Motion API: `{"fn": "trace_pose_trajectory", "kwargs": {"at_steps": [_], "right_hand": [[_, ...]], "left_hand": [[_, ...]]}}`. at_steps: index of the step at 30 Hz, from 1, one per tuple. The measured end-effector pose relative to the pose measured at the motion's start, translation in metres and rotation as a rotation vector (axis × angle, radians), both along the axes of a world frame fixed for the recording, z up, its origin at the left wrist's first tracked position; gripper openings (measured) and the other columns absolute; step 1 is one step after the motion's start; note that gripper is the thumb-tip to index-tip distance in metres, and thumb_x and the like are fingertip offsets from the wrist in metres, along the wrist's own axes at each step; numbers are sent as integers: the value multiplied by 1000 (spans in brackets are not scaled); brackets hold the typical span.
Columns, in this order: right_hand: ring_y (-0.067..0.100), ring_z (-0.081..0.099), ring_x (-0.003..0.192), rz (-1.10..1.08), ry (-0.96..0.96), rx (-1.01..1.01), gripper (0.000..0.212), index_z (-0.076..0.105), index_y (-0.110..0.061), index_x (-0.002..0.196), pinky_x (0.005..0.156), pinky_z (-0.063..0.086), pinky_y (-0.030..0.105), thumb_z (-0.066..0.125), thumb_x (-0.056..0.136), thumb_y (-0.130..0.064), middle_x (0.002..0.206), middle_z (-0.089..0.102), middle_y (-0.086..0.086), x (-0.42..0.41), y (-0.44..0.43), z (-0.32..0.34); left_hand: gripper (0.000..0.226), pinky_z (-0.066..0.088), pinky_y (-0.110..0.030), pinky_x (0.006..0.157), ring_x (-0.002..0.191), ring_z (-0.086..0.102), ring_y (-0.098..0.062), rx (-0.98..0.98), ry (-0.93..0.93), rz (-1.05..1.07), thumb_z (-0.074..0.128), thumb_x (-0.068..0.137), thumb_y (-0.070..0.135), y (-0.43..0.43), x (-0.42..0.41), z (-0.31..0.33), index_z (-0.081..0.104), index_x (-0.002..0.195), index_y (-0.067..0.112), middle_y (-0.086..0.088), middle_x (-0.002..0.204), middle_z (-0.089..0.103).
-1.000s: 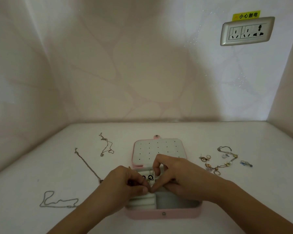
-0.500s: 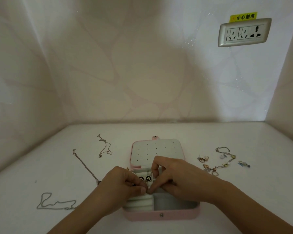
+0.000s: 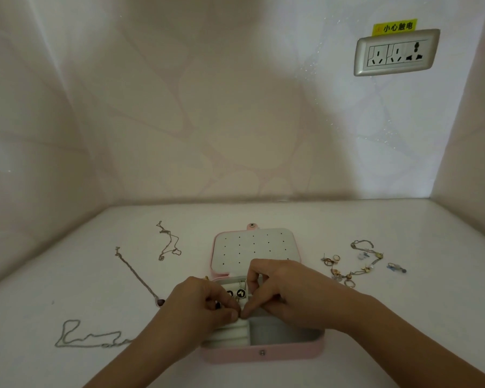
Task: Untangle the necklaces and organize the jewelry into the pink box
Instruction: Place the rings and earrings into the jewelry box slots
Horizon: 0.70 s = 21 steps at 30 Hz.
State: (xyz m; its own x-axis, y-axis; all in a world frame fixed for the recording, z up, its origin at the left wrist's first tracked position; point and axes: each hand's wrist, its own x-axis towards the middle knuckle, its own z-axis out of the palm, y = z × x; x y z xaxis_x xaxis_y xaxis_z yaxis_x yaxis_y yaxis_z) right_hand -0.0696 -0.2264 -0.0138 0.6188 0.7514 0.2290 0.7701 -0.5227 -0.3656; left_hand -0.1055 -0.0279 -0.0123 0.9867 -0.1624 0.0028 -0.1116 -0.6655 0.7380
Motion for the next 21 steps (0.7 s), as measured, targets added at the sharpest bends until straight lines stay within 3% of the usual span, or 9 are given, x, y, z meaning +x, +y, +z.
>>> {"fn": "trace_pose_trajectory", "kwargs": {"at_steps": [4,9,16,21], "right_hand": [[4,51,84,6,5,7,30,75,-34,100,76,46,31,49,88,-25,95,46,-18,-1,0,0],[6,51,86,25,10,-20,27,75,-30,103,78,46,31,54,90,-19,94,48,-15,-2,0,4],[-6,44,83,26,60,-4,27,75,-27,105,77,35,10,58,91,-11,88,45,-23,1,-1,4],[-9,47,79,28,99,-14,24,73,-29,108,74,36,8,62,92,-16,89,55,-16,2,-2,3]], "left_hand": [[17,24,-17,47,40,30,-5,-22,-30,22,77,76,17,1,2,-3,69,65,27,11,38,38],[18,25,-17,46,40,32,-4,1,-39,36,80,72,16,2,7,-3,65,66,23,10,39,39],[21,27,-11,43,37,36,-2,35,-27,34,80,72,16,1,8,0,61,65,20,13,35,39],[24,28,-10,43,39,42,4,101,-40,52,81,71,21,1,8,-2,59,63,25,15,38,45]]}}
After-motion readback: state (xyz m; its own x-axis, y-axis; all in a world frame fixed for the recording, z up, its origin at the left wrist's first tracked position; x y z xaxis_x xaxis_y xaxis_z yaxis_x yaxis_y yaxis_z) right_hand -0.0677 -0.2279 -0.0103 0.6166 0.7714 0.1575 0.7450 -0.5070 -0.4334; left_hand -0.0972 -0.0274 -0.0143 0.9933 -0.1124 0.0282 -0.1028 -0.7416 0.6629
